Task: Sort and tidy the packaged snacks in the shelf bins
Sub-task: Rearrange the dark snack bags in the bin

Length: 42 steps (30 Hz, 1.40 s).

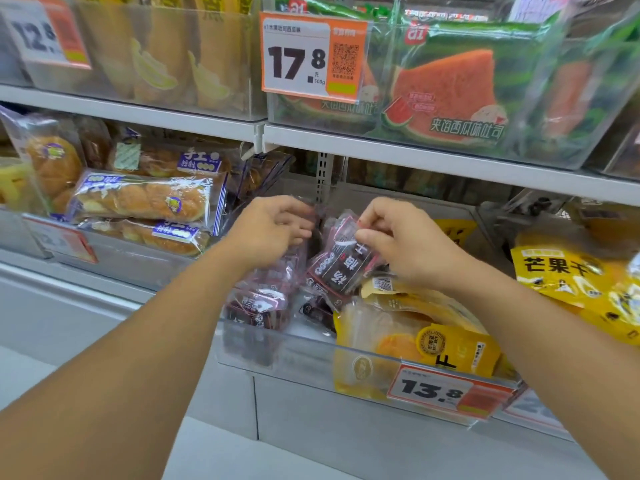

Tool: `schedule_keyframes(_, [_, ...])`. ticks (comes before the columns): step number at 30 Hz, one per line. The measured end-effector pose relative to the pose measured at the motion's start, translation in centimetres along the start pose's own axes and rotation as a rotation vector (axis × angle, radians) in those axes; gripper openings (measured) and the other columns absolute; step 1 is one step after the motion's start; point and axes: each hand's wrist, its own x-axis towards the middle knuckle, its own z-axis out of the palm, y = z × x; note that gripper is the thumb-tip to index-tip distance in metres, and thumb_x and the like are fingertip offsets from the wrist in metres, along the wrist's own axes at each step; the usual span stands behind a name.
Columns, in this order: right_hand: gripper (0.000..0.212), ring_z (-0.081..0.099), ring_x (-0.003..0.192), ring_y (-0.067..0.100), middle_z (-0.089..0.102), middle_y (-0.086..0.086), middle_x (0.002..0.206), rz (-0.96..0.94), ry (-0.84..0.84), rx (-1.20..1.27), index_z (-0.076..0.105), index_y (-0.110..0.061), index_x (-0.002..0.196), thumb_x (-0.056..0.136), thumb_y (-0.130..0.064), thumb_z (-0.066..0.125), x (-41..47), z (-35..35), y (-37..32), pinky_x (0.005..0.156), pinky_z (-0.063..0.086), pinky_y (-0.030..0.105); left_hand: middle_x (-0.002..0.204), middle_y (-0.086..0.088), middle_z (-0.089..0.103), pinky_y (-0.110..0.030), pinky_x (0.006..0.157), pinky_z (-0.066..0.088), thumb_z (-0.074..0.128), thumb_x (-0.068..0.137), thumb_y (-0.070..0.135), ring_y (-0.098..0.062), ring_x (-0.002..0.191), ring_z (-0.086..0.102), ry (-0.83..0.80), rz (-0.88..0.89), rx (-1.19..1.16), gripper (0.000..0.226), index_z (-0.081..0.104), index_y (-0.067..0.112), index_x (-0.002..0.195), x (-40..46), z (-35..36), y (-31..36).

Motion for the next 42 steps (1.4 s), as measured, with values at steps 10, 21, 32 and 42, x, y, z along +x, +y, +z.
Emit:
schedule_keyframes(10, [0.01, 0.06, 0.063, 0.008, 0.071, 0.004, 0.076, -0.031, -0.325, 0.095, 0.068, -0.011, 0.089, 0.09, -0.019, 0.074, 2.5, 1.5, -0.6, 0.063, 0.053, 0.026, 0.126, 0.011, 0.057, -0.022, 0.088, 0.043, 0.093, 0.062, 0.038, -0.009, 0.115, 0.053, -0.266, 0.08, 0.492, 0.101, 0.038, 0.034, 0.147, -2.0, 0.2, 1.2])
schedule_keyframes(21, [0.026, 0.057, 0.072, 0.022, 0.066, 0.007, 0.084, 0.204, -0.594, -0.505, 0.073, -0.006, 0.091, 0.089, -0.031, 0.072, 4.7, 1.9, 0.1, 0.062, 0.047, 0.03, 0.127, 0.002, 0.06, -0.043, 0.091, 0.055, 0.093, 0.063, 0.039, -0.025, 0.112, 0.061, -0.35, 0.071, 0.79, 0.071, 0.059, 0.017, 0.122, -2.8, 0.3, 1.5])
schedule_keyframes(32, [0.012, 0.06, 0.073, 0.018, 0.066, -0.002, 0.075, 0.093, -0.438, -0.466, 0.073, -0.006, 0.088, 0.08, -0.012, 0.08, 5.5, 2.2, -1.0, 0.067, 0.052, 0.03, 0.108, -0.004, 0.065, -0.041, 0.09, 0.051, 0.077, 0.076, 0.059, -0.025, 0.106, 0.059, -0.391, 0.197, 1.121, 0.052, 0.066, 0.024, 0.113, -3.3, 0.3, 1.5])
schedule_keyframes(42, [0.041, 0.067, 0.09, 0.02, 0.066, 0.005, 0.118, 0.097, -0.316, -0.142, 0.061, -0.016, 0.131, 0.092, -0.023, 0.071, 4.7, 2.0, 0.6, 0.075, 0.057, 0.031, 0.124, 0.005, 0.057, -0.044, 0.094, 0.037, 0.08, 0.079, 0.046, -0.025, 0.117, 0.046, -0.227, 0.209, 1.101, 0.065, 0.048, 0.035, 0.136, -2.2, 2.1, 1.3])
